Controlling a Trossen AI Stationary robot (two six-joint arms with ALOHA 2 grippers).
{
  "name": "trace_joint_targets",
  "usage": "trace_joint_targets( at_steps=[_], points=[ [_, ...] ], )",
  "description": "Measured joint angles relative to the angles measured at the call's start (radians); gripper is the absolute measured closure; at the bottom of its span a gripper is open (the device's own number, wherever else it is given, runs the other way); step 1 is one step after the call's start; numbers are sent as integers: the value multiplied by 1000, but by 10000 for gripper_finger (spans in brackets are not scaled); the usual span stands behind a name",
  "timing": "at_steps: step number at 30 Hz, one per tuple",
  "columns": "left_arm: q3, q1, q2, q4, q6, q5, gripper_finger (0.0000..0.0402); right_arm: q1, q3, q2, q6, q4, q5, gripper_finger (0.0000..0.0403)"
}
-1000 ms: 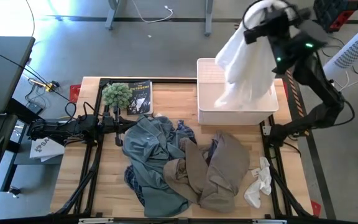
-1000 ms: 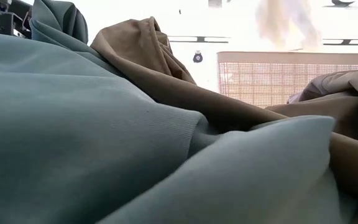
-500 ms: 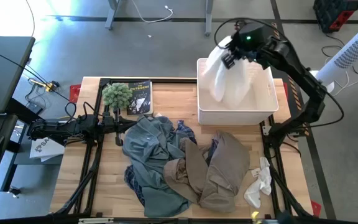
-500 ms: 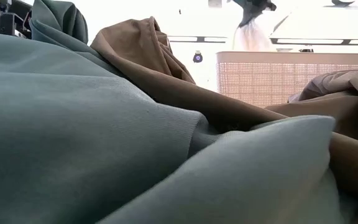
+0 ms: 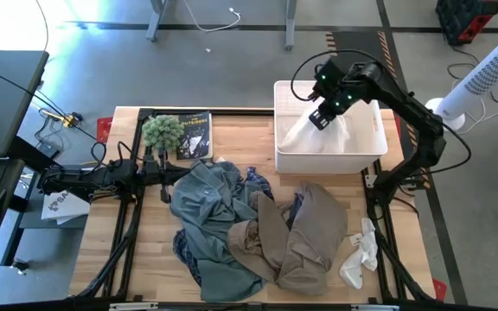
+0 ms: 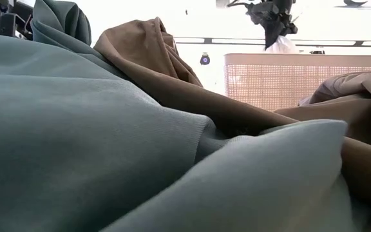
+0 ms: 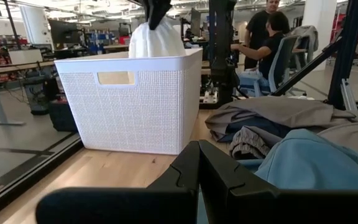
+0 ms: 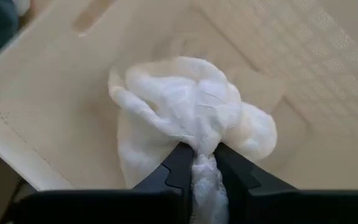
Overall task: Sort clothes
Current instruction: Put the white dress into the white laundry organizer, then put the white socks into the white laundry organizer
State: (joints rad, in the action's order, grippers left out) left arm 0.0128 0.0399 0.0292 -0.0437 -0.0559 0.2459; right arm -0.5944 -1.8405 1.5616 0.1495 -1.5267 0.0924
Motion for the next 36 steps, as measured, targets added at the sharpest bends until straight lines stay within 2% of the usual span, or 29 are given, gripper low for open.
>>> trace_joint_targets(
  at_steps=[5, 11, 15, 19, 22, 26, 31, 36],
  points=[
    [0, 0, 0, 0, 0, 0, 400, -13, 62, 3, 39, -40, 60, 303],
    [0, 0, 0, 0, 0, 0, 400, -23, 86, -2, 60, -43, 71, 232],
    [0, 0, 0, 1, 0, 0, 400, -16, 59, -14, 127, -42, 63, 216],
    [0, 0, 0, 1, 0, 0, 400, 55, 7, -48, 186, -44, 72, 217],
    [0, 0, 0, 1, 1, 0, 400, 174, -16, -83, 210, -43, 72, 219],
    [0, 0, 0, -1, 3, 0, 400, 444, -17, -119, 304, -40, 103, 219],
    [0, 0, 0, -3, 66, -1, 400, 775, -17, -102, 548, -32, 147, 219],
    [0, 0, 0, -5, 106, -2, 400, 1011, -17, -42, 814, -36, 145, 219]
  ],
)
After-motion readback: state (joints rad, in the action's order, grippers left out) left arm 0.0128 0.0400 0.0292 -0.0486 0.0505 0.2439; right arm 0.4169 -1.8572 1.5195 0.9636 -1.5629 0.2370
